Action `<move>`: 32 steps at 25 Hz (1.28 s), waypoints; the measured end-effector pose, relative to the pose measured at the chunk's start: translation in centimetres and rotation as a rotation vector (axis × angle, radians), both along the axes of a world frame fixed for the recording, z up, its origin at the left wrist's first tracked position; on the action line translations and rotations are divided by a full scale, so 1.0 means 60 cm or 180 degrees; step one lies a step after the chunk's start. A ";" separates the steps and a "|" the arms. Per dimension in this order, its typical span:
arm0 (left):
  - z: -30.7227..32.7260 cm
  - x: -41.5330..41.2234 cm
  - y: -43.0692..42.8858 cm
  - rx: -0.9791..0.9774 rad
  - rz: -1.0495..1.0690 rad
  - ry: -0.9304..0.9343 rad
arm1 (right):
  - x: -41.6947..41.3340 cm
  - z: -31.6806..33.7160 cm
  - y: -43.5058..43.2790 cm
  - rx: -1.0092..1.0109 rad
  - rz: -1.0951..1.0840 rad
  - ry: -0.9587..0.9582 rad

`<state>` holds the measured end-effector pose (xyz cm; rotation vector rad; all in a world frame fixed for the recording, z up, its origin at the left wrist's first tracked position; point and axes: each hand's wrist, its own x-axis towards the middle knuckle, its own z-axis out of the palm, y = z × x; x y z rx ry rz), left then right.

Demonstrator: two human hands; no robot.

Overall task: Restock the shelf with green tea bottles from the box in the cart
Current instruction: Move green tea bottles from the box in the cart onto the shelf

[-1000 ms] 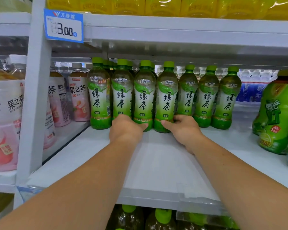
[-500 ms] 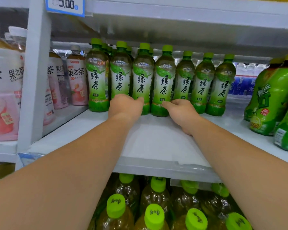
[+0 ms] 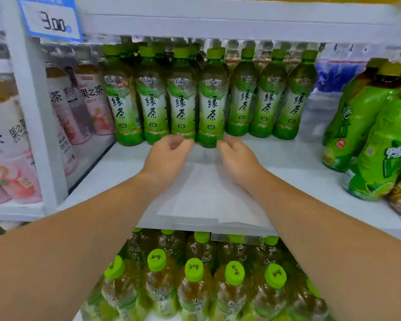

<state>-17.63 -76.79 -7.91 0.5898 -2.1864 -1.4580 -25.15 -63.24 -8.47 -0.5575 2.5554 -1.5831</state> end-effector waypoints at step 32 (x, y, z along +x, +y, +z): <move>0.243 0.443 0.603 0.1043 -0.2475 -0.1570 | 0.576 0.264 0.766 0.0271 -0.1998 -0.1334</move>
